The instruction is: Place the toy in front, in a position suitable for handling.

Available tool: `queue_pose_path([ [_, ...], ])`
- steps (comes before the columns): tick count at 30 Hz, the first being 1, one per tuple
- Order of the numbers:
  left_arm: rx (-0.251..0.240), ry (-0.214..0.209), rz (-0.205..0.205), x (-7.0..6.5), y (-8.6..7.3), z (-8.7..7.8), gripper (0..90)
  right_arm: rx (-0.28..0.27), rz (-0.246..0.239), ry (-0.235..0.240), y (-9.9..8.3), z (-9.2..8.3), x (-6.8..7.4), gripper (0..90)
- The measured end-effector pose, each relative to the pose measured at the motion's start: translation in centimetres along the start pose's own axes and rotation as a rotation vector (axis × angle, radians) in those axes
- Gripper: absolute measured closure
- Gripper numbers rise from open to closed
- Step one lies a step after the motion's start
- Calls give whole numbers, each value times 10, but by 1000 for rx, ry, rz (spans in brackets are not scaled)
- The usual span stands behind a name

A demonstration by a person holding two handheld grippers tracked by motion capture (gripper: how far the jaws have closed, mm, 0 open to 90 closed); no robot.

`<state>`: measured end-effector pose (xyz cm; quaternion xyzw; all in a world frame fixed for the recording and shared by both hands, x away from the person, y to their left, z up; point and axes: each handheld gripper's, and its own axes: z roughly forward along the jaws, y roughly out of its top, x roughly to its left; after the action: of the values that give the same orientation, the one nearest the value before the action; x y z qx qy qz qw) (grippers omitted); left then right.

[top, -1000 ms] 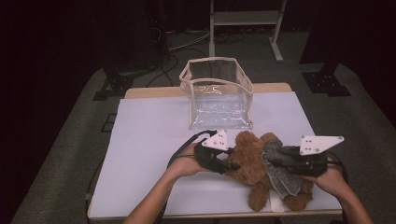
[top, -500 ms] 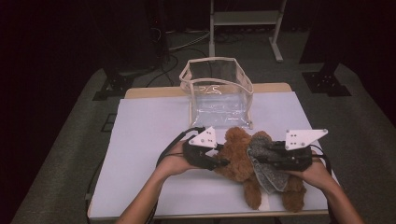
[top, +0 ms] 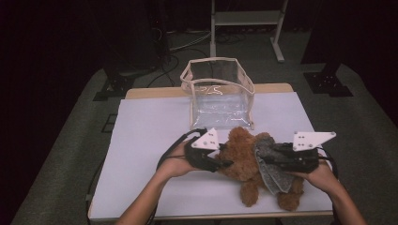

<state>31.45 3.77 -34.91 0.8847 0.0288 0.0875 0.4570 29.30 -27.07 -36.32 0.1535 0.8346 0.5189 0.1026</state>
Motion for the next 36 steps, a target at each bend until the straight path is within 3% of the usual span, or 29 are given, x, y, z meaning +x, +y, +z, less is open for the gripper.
queue_pose_path([
  [2, 21, -7, 14, -1, 3, 13, 502, 1, 17, -9, -7, -7, -1, 733],
  [6, -61, -30, -15, 1, 13, 13, 510, 8, 8, -33, -5, -25, -2, 732],
  [8, -78, -27, -10, 1, 18, 12, 516, 8, 7, -44, -3, -31, -5, 731],
  [12, -111, -50, 3, 0, 24, 13, 558, 55, 19, -59, -12, -28, -7, 731],
  [16, -41, -59, 48, -5, 23, 29, 511, 98, 18, -51, -20, -15, -5, 730],
  [20, -67, -44, 5, 1, 11, 24, 493, 174, 0, -95, -21, -12, -8, 737],
  [22, -81, -36, -28, 4, 4, 19, 477, 187, 3, -104, -22, -13, -12, 739],
  [28, -74, -21, -71, 10, -17, 16, 436, 153, 38, -116, -35, -23, -14, 740],
  [36, -69, -42, -134, 18, -36, 32, 384, 114, 80, -140, -52, -41, -15, 743],
])
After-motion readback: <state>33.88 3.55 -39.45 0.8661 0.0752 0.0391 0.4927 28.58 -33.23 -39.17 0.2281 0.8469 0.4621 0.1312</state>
